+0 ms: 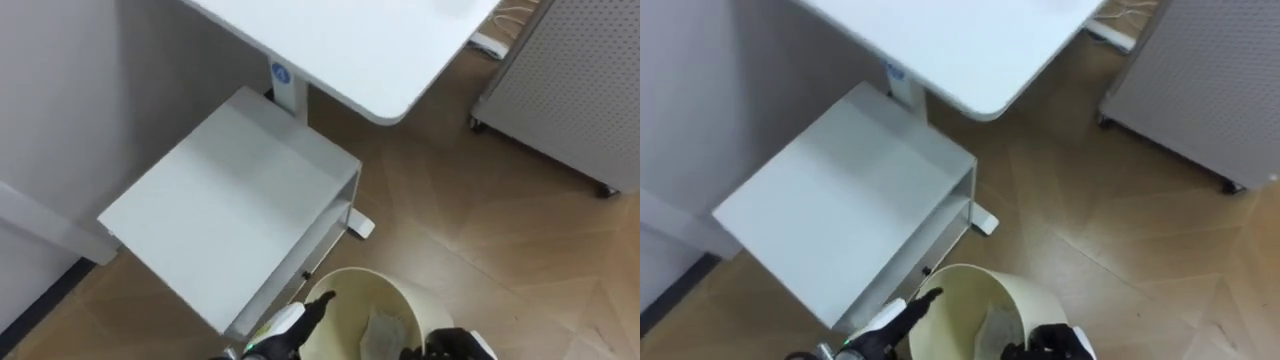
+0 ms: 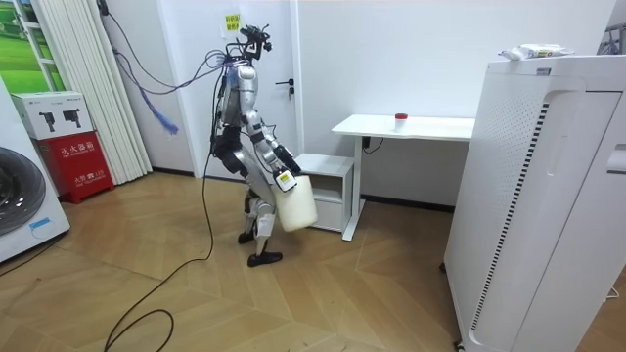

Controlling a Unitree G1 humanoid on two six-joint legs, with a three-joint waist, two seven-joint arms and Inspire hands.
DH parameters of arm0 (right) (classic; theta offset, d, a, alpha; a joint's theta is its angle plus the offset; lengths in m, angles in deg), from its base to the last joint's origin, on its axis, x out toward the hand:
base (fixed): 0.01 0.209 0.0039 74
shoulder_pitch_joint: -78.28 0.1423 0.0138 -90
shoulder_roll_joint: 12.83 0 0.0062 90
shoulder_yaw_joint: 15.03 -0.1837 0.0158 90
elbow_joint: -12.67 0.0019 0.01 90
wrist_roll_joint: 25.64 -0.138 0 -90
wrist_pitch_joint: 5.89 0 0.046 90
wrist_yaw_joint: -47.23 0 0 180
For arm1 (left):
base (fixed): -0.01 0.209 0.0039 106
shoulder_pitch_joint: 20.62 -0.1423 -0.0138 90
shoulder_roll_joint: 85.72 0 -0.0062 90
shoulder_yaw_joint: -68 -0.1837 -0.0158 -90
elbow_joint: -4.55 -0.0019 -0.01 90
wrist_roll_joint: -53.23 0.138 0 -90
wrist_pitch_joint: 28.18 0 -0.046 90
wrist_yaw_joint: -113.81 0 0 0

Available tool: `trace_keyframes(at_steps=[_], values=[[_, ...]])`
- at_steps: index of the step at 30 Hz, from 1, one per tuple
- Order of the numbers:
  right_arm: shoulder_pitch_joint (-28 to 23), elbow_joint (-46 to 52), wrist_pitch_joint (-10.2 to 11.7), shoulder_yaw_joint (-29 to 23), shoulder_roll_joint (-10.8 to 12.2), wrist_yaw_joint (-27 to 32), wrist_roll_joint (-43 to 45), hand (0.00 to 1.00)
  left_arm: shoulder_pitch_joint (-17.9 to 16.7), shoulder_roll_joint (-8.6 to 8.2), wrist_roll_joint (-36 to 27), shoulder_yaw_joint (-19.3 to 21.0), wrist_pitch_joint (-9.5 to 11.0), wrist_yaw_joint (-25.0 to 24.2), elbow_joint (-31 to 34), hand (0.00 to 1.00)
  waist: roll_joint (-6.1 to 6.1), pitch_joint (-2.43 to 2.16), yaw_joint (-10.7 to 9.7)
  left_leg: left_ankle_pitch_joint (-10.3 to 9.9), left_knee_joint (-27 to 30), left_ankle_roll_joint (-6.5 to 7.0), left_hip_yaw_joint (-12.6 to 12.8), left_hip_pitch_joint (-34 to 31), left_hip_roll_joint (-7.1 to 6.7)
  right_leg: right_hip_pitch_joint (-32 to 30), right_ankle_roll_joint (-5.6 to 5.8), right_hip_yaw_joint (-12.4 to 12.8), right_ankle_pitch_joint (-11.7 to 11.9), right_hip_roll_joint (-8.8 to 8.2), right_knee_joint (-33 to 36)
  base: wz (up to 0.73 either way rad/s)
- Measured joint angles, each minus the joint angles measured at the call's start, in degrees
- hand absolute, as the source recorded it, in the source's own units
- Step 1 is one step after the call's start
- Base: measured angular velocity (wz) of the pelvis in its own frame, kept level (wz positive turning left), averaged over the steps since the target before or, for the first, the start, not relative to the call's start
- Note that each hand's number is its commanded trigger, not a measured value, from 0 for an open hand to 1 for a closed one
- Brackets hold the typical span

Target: Pick garbage

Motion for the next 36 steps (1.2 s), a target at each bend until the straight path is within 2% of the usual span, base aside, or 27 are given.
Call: trace_keyframes(at_steps=[2,7,9,10,11,12,14,15,16,19,21,22,23,25,27,30,31,32,34,36], values=[[-0.52,0.04,-0.01,-1.03,-0.83,-0.16,-0.37,1.00,-1.06,0.30,0.12,1.38,1.08,0.04,2.09,0.00,-0.24,0.03,-0.09,-0.41,-1.27,-0.02,-0.24,2.59,-0.74,1.92,0.27,0.31,1.09,0.11,-1.83,-0.50],[-3.99,1.15,0.04,-8.00,-0.95,0.04,0.02,1.00,-2.33,0.70,1.17,4.41,1.66,0.39,7.62,0.00,0.09,-0.18,-0.70,-0.75,-3.82,-0.01,-0.09,7.64,-0.93,7.17,0.77,0.16,2.25,0.40,-5.88,-0.18],[-5.81,3.08,0.03,-9.41,-1.17,0.19,-0.10,1.00,-3.74,2.03,1.10,4.65,1.74,1.37,12.60,0.00,0.13,-0.41,-0.75,-0.82,-5.17,-0.09,1.11,10.48,-0.86,9.41,0.84,0.02,2.71,0.43,-7.56,-0.29],[-6.98,4.96,0.03,-9.60,-1.45,0.18,-0.06,1.00,-5.68,3.16,1.15,6.06,2.42,1.71,15.93,0.00,0.24,-0.62,-0.55,-0.95,-6.33,-0.25,2.28,12.98,-0.81,11.06,0.80,-0.06,3.19,0.42,-8.60,-0.63],[-8.01,6.38,0.07,-9.65,-1.81,0.06,0.05,1.00,-7.40,3.52,1.49,8.32,3.05,1.79,18.73,0.00,0.37,-0.91,-0.27,-1.27,-7.45,-0.48,2.72,15.41,-0.92,12.62,0.70,-0.18,3.50,0.52,-9.42,-0.68],[-8.36,6.58,0.08,-9.75,-1.95,-0.17,0.43,1.00,-8.09,3.52,1.96,9.47,3.35,1.97,19.80,0.00,0.40,-1.05,-0.03,-1.43,-7.99,-0.63,2.78,16.64,-1.02,13.50,0.67,-0.18,3.64,0.62,-9.90,-0.69],[-10.72,8.56,0.04,-11.25,-1.95,-0.74,0.78,1.00,-11.43,3.65,2.94,13.97,3.72,3.10,25.71,0.00,0.09,-1.85,0.97,-1.65,-10.92,-1.02,4.70,21.98,-1.32,16.64,0.40,-0.59,4.10,0.81,-11.06,-0.68],[-11.31,9.50,0.07,-11.33,-1.97,-0.62,0.75,1.00,-12.46,3.78,3.13,15.00,4.00,3.91,27.17,0.00,0.09,-2.14,0.96,-1.67,-11.70,-1.07,5.47,23.31,-1.34,17.28,0.29,-0.96,4.25,0.77,-11.46,-0.71],[-11.92,10.89,0.08,-11.31,-1.95,-0.57,0.69,1.00,-13.98,4.16,3.34,16.90,4.71,5.32,29.02,0.00,0.13,-2.61,0.95,-1.65,-13.39,-1.18,6.23,25.62,-1.57,18.63,-0.17,-3.24,4.75,0.33,-12.11,-0.80],[-11.98,11.35,0.11,-11.19,-1.25,-0.87,0.96,1.00,-15.84,4.84,3.36,19.67,5.14,7.87,31.37,0.00,-0.06,-3.02,0.93,-1.80,-16.71,-1.53,6.25,30.70,-1.84,22.40,-1.23,-8.29,6.19,0.12,-14.71,-0.69],[-11.98,11.53,0.11,-11.25,-1.32,-1.54,1.26,1.00,-15.87,4.86,3.41,20.03,5.15,8.99,32.80,0.00,-0.44,-3.29,0.65,-1.76,-18.07,-1.59,7.23,32.64,-1.73,23.89,-1.53,-10.16,7.01,0.11,-16.17,-0.44],[-11.98,11.72,0.11,-11.18,-1.31,-1.99,1.79,1.00,-15.98,4.81,3.91,20.15,5.20,9.99,33.46,0.00,-0.69,-3.43,1.15,-1.69,-19.14,-1.71,8.10,34.01,-1.67,24.85,-1.81,-11.75,7.29,0.09,-16.81,-0.44],[-12.03,12.08,0.11,-11.17,-1.29,-2.32,2.65,1.00,-16.28,4.81,4.22,20.19,5.21,11.10,34.14,0.00,-0.87,-3.51,1.03,-1.64,-20.11,-1.79,8.94,35.48,-1.59,25.67,-1.94,-13.25,7.32,-0.09,-16.88,-0.40],[-12.38,13.31,0.33,-11.28,-1.50,-2.25,2.90,1.00,-17.00,4.83,5.31,20.27,5.22,12.56,36.25,0.00,-1.00,-3.59,1.07,-1.57,-21.31,-1.92,10.03,36.99,-1.47,26.17,-2.00,-13.95,7.28,-0.10,-16.81,-0.28],[-12.52,13.34,0.73,-11.31,-2.02,-2.31,2.89,1.00,-17.18,4.97,5.35,20.46,5.23,13.19,38.63,0.00,-1.21,-3.53,1.06,-1.50,-21.65,-2.05,10.53,38.14,-1.71,26.46,-2.08,-14.19,7.22,0.02,-16.86,-0.20],[-14.01,14.35,0.73,-11.32,-2.13,-2.50,2.90,1.00,-17.28,5.15,5.35,22.32,5.30,14.63,42.13,0.00,-1.66,-3.46,1.88,-1.43,-20.57,-2.16,10.59,39.43,-1.24,27.87,-2.49,-14.46,7.10,0.87,-17.94,-0.30],[-15.15,15.50,0.73,-11.31,-2.12,-2.64,2.89,1.00,-17.28,5.15,5.33,23.35,5.36,15.64,42.48,0.00,-1.65,-3.44,2.28,-1.43,-19.56,-2.16,10.58,39.95,-0.66,28.91,-2.79,-14.71,7.17,1.28,-18.54,-0.38],[-16.24,16.63,0.74,-11.31,-2.12,-3.07,2.96,1.00,-17.30,5.12,5.24,24.72,5.45,16.32,42.57,0.00,-1.68,-3.42,2.58,-1.43,-18.45,-2.16,10.64,40.43,0.19,29.97,-3.33,-16.12,6.85,1.45,-18.81,-0.34],[-17.29,18.04,0.74,-11.27,-2.05,-3.78,3.04,1.00,-17.29,4.96,5.25,26.86,5.45,17.54,43.17,0.00,-1.98,-3.20,2.56,-1.43,-16.62,-2.16,10.41,40.72,1.03,31.15,-4.11,-18.47,6.32,1.36,-18.89,-0.15],[-17.33,18.11,0.74,-11.25,-2.02,-3.96,3.05,1.00,-17.31,4.98,5.18,27.90,5.50,18.58,43.88,0.00,-2.22,-3.00,2.73,-1.43,-14.64,-2.17,9.22,40.52,1.57,31.79,-4.79,-19.11,5.77,1.75,-18.96,-0.10]])
